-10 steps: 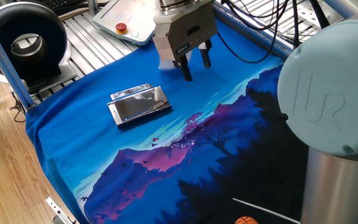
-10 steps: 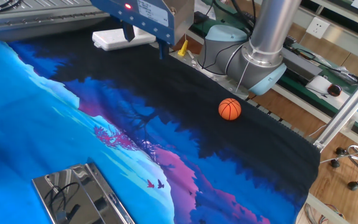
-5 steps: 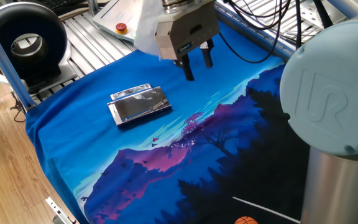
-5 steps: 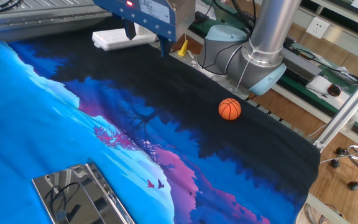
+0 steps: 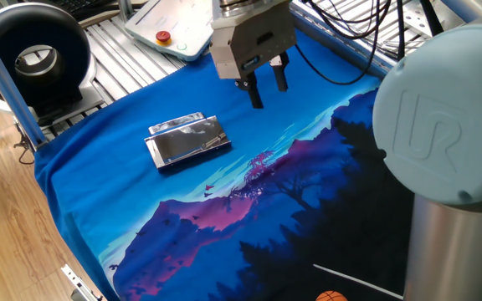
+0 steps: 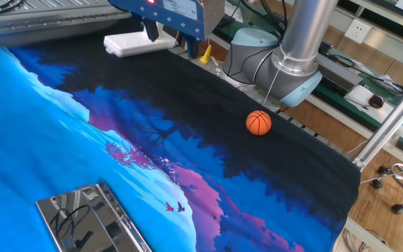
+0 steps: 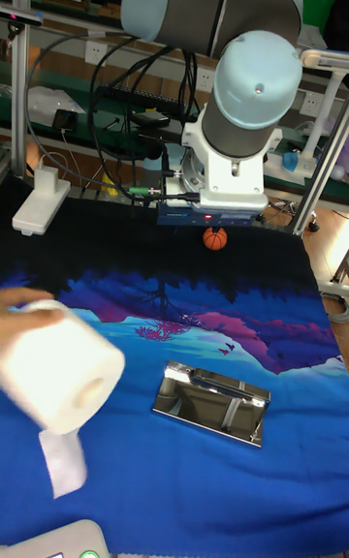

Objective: Put the toilet paper on its holder

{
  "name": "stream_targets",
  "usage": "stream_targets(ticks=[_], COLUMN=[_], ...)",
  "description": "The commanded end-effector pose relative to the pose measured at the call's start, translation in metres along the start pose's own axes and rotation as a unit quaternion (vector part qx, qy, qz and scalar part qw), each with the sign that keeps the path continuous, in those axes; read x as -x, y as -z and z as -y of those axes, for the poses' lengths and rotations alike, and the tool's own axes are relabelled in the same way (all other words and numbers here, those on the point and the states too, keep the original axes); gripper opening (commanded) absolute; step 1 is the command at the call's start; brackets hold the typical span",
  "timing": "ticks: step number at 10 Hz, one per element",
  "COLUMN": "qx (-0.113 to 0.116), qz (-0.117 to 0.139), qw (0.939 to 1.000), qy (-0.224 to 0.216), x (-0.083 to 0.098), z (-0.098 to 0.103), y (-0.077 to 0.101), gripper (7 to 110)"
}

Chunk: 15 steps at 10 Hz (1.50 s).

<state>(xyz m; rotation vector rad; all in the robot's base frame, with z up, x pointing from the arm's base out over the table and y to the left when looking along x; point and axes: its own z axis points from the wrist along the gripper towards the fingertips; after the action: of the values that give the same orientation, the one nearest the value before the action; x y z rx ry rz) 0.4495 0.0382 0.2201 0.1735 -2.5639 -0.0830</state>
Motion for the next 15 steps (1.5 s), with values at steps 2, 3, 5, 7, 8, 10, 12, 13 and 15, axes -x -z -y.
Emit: stream_targets(ticks=[2,3,5,7,8,10,12,13,15], qx=[0.016,0.017,0.015,0.028,0.030,0.030,0.034,0.035,0.038], qz=[0.023,0.029,0.039,0.053,0.055,0.040,0.031,0.030,0.033], qw=[0.9994,0.9989,0.9980,0.9964,0.9961,0.9968,0.9974,0.9977,0.9975], qy=[-0.022,-0.032,-0.047,-0.060,-0.063,-0.063,-0.056,-0.050,-0.050], x=[0.014,0.017,0.025,0.038,0.042,0.033,0.018,0.017,0.022], z=[-0.009,-0.010,-0.011,-0.019,-0.019,-0.016,-0.016,-0.017,-0.018], y=[0.001,0.000,-0.001,-0.001,0.000,0.001,0.002,0.002,0.003], gripper=[66,66,44,44,44,44,44,44,44])
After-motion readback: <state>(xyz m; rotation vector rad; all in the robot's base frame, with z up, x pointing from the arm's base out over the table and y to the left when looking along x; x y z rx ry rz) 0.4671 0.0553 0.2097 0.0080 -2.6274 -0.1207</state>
